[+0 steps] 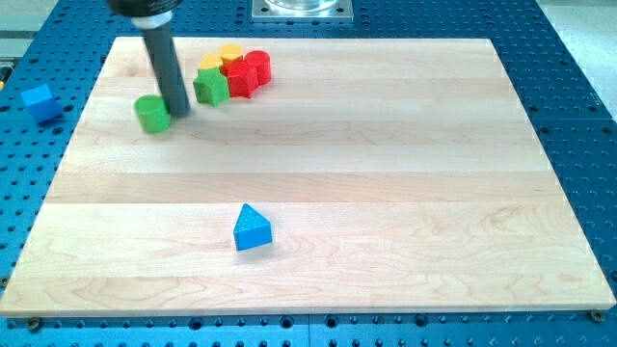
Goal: Move the green circle into the green star
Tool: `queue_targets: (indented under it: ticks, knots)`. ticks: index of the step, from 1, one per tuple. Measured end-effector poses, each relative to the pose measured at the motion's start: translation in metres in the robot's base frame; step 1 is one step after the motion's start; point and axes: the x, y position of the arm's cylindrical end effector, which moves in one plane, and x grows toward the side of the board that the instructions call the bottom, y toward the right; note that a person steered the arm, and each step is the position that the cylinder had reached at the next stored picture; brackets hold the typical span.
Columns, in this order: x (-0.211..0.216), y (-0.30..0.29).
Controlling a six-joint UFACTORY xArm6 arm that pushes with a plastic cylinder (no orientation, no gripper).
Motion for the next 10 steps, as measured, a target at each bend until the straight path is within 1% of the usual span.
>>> queue_targets:
  ticks: [1,2,3,4,5,6,7,8,9,10]
  knots:
    - [0.029,-0.007]
    - [0.06,0.007]
    - [0.077,-0.018]
    - [0.041,-0.048]
    - [-0.011,-0.047]
    - [0.028,-0.078]
    - [-0.026,-0.077]
    - [-0.049,-0.051]
    - [-0.06,-0.08]
    - [-0.098,-0.073]
